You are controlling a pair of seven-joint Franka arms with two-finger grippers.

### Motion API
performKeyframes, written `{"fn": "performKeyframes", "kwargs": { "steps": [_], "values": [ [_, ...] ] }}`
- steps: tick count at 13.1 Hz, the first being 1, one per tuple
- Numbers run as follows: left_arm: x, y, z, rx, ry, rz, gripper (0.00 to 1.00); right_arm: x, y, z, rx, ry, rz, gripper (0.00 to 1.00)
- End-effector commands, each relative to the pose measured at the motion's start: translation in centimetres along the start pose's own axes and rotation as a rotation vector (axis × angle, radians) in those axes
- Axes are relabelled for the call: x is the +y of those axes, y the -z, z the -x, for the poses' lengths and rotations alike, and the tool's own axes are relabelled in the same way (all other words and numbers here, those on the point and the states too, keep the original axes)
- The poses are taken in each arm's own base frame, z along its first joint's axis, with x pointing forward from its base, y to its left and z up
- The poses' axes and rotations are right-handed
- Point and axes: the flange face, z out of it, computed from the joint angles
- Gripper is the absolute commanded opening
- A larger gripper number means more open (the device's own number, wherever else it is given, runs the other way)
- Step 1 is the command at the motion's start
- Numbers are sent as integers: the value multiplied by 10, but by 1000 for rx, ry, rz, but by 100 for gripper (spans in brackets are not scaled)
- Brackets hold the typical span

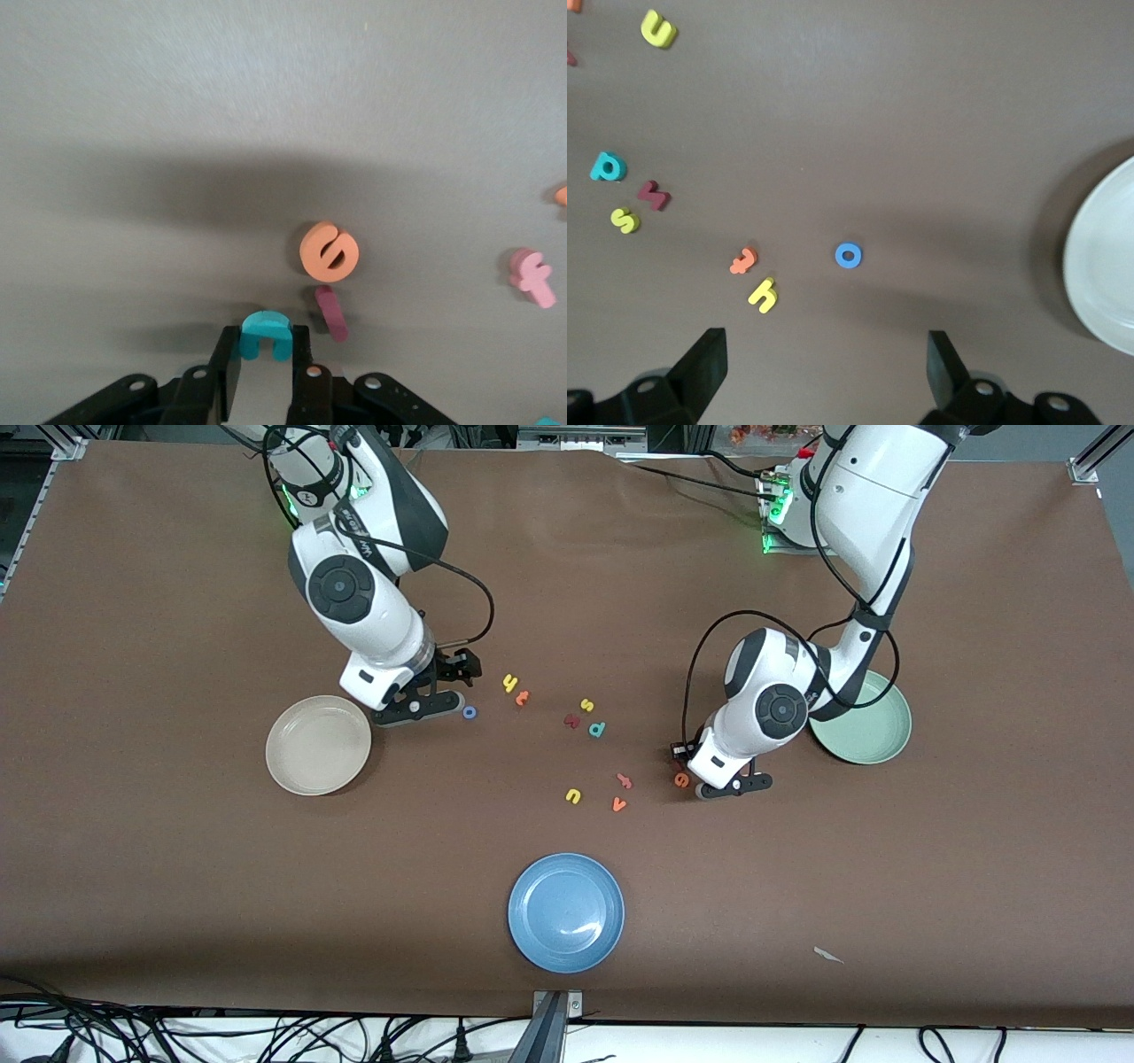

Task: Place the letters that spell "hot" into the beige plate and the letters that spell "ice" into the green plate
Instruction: 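Close the left gripper on the cyan letter c and lift it, then drop the cyan c onto the green plate while the right gripper reaches the ring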

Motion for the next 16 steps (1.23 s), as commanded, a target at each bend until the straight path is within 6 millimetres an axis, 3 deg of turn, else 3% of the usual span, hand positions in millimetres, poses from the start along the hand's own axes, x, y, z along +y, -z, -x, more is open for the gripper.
{"fn": "performKeyframes", "kwargs": {
  "steps": [1,4,6,7,9,11,12,16],
  "values": [
    [-30,68,-7,-36,-8,1,0,5,-11,24,26,-18,3,100],
    [-84,134,-18,-103,-51,1,0,13,-49,34,49,9,36,100],
    [-139,164,-27,-145,-84,-16,0,14,-70,33,69,10,23,100],
    [-168,169,-30,-173,-111,-20,0,14,-80,30,74,9,17,100],
    [-222,165,-34,-257,-156,5,0,14,-100,26,93,8,4,100],
    [-262,150,-38,-313,-153,24,0,13,-116,23,103,11,-4,100],
    [-275,134,-41,-341,-141,18,0,10,-121,23,107,25,2,99],
    [-290,59,-47,-439,-149,-31,0,-6,-138,27,111,54,59,99]
  ]
}}
